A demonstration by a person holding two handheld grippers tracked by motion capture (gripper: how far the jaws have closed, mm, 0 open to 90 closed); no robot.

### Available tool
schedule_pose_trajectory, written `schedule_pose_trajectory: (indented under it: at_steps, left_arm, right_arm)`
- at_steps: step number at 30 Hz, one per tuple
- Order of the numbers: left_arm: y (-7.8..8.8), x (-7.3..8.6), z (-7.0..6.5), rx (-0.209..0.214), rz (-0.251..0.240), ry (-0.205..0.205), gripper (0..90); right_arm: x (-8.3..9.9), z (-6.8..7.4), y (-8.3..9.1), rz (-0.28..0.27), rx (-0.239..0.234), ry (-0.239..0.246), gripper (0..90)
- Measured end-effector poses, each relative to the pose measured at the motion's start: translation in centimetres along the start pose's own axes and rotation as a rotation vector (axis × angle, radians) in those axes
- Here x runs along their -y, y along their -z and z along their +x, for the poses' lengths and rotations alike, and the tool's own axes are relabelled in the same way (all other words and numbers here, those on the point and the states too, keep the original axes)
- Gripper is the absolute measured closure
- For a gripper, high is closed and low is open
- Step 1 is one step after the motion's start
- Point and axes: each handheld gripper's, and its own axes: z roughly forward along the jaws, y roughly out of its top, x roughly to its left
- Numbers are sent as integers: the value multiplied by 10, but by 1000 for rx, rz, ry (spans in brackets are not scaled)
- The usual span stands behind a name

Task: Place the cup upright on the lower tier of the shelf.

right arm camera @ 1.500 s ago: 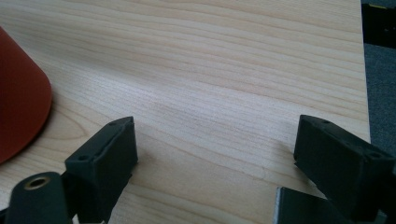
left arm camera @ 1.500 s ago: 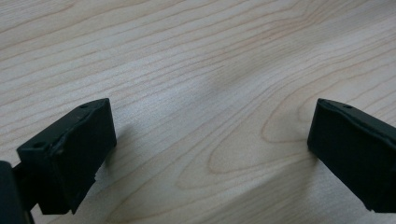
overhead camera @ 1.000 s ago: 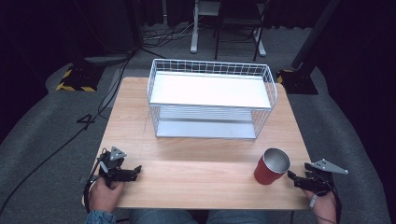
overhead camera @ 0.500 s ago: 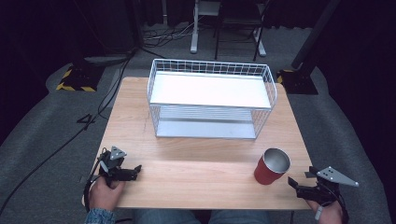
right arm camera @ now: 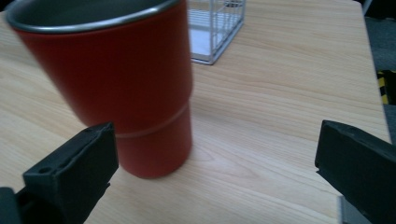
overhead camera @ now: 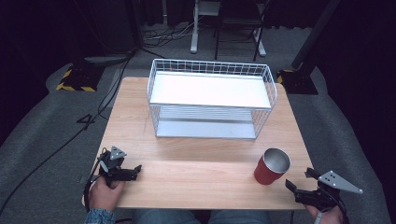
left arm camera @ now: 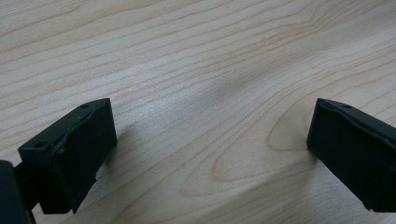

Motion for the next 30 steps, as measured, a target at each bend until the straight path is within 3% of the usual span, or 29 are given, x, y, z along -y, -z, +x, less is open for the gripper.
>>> schedule_pose_trajectory:
  at_steps: [9,18,30]
  left_arm:
    - [0,0,0,-1,1,-2,18]
    - [0,0,0,-1,0,-1,18]
    - [0,0,0,1,2,-2,18]
  right_arm:
    - [3,25,-4,-44,-35,-4,1]
    - [16,47,-29,-72,-33,-16,1]
    - [22,55,-57,-64,0,-33,1]
